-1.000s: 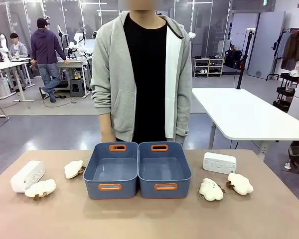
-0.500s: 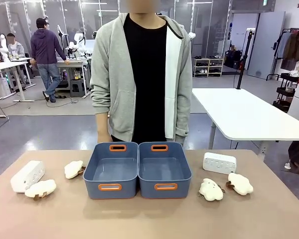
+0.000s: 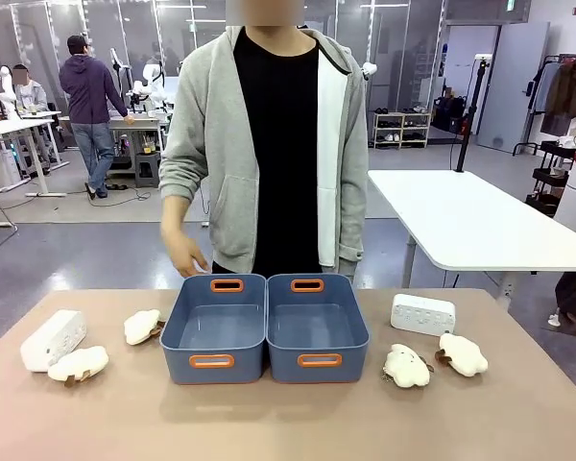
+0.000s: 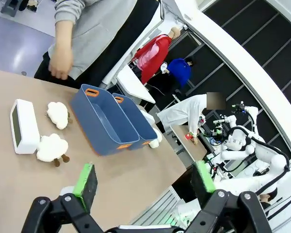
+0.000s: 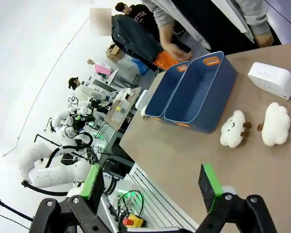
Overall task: Sort the digital clocks into the basket.
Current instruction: Pick up the Digital clock from the table and place it into the empty Plastic storage basket.
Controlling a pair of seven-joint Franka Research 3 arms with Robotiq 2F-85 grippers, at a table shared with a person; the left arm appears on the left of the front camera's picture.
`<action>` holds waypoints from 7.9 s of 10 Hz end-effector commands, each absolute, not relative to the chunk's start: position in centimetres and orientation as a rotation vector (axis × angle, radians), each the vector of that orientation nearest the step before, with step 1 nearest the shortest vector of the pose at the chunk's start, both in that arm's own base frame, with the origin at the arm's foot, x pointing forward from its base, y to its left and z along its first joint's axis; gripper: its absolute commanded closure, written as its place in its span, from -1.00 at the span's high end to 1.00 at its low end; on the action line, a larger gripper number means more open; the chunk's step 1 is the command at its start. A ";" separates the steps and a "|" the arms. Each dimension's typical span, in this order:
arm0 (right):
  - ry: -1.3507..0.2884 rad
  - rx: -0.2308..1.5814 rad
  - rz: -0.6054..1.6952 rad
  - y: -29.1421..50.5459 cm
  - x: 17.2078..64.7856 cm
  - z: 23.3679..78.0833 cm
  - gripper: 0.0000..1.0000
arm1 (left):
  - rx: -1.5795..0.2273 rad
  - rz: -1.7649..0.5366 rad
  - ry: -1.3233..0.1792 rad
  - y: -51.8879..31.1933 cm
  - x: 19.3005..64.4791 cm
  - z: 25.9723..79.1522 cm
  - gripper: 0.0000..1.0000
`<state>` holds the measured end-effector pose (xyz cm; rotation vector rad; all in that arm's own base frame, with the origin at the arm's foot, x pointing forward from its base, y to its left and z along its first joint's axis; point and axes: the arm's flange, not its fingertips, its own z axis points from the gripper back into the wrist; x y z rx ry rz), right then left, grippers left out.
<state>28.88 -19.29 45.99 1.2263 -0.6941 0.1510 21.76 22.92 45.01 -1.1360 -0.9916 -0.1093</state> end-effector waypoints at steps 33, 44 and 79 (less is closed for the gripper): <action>-0.384 0.061 1.051 -4.6 46.3 47.3 1.00 | -1.146 -0.123 -1.024 23.2 21.8 45.1 1.00; -0.231 -0.003 1.185 1.9 61.7 38.4 1.00 | -1.146 -0.123 -1.024 23.2 21.8 45.1 1.00; -0.470 0.141 1.438 0.7 34.8 48.7 -0.25 | -1.146 -0.123 -1.024 23.2 21.8 45.1 1.00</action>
